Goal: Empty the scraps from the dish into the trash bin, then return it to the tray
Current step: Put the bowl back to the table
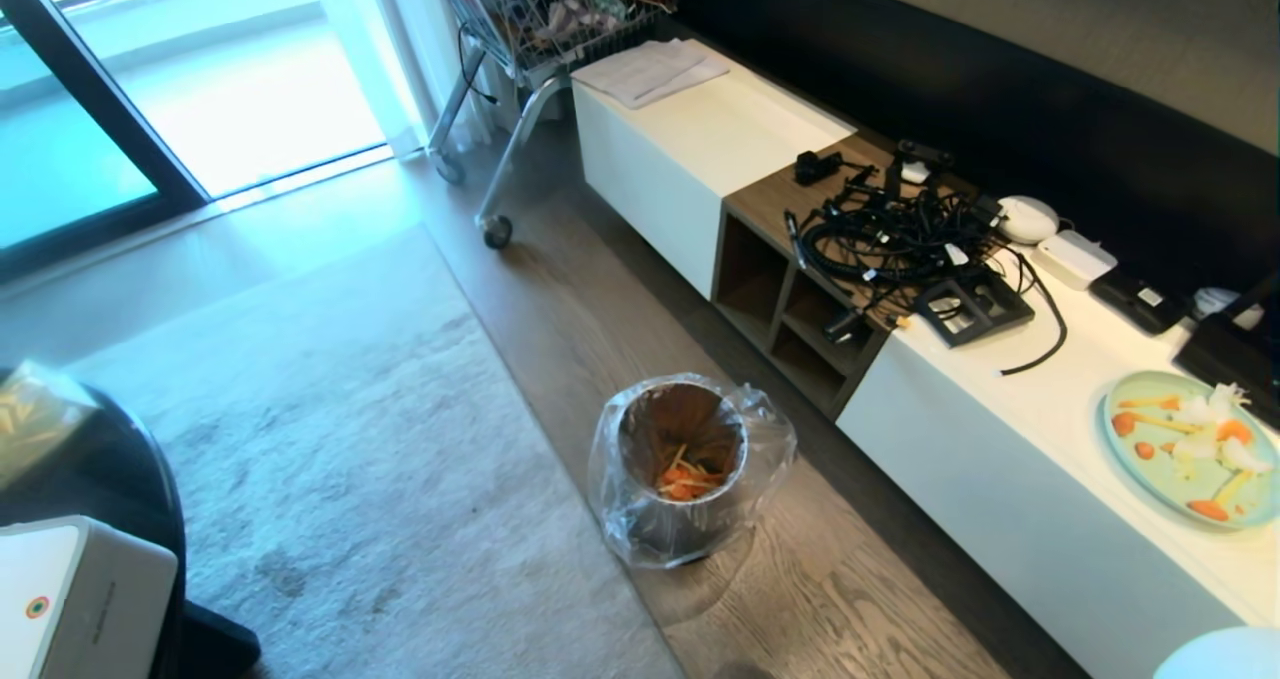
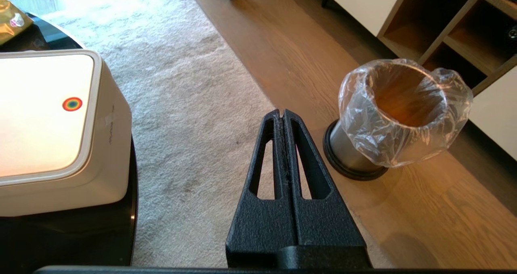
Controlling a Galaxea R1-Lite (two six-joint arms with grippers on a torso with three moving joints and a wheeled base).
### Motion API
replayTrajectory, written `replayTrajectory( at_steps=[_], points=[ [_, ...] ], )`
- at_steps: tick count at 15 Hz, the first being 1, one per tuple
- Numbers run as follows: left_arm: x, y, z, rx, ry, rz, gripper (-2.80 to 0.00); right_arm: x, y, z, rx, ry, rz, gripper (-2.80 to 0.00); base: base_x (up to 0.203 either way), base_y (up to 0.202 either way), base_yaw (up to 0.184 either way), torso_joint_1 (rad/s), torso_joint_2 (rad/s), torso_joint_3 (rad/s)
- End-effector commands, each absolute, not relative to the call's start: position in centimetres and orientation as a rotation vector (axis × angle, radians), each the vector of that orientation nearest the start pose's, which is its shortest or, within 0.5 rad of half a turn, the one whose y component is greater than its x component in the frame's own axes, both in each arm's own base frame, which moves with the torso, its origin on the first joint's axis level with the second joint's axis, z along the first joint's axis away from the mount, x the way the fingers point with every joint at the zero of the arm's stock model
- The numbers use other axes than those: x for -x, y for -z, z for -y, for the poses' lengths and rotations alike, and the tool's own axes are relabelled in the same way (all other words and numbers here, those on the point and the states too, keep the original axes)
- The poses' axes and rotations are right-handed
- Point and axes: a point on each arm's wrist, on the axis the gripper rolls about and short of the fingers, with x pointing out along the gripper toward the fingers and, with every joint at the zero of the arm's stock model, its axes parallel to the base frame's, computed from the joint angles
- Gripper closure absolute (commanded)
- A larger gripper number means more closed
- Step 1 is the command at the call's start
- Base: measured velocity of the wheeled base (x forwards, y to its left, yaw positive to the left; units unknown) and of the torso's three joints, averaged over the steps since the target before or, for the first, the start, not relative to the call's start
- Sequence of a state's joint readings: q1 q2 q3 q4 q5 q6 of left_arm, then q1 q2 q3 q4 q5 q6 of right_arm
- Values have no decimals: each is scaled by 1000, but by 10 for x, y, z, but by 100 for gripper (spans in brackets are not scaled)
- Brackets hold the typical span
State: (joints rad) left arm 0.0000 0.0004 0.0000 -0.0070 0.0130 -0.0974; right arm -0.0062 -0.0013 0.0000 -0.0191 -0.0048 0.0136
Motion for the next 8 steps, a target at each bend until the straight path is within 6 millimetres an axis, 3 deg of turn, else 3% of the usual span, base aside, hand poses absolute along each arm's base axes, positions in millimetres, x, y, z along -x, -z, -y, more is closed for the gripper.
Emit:
replayTrajectory(
  at_steps=[1, 8],
  points=[
    [23, -76, 0, 100, -13, 8, 0, 23, -78, 0, -14, 11, 20, 0, 0, 0, 0, 2, 2, 205],
    [23, -76, 0, 100, -13, 8, 0, 23, -78, 0, -14, 11, 20, 0, 0, 0, 0, 4, 1, 202]
  ],
)
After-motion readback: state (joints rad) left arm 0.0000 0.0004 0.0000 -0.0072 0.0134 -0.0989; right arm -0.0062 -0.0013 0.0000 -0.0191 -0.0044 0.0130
